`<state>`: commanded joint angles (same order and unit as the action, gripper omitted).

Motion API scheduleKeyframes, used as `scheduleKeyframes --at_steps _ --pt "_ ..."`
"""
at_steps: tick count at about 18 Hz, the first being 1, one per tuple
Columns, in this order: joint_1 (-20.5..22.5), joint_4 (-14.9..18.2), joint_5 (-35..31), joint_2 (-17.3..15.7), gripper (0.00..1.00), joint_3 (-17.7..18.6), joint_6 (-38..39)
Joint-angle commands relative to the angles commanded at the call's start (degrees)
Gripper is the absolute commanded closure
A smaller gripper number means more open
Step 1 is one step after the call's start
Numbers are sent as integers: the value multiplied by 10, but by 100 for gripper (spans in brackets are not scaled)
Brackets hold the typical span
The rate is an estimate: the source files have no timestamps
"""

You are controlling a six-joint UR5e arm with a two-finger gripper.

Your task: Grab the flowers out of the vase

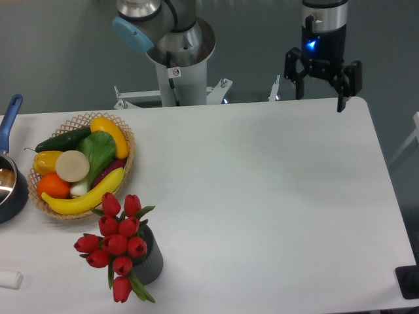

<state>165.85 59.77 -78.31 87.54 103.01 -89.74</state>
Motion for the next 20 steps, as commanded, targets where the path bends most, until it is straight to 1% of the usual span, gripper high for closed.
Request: scheduleKeyframes --at_steps 5,10,20 --pt "3 -6 18 2 0 3 2" --pt "6 -6 11 -4 0 6 2" --pt "4 -6 9 -6 0 8 1"
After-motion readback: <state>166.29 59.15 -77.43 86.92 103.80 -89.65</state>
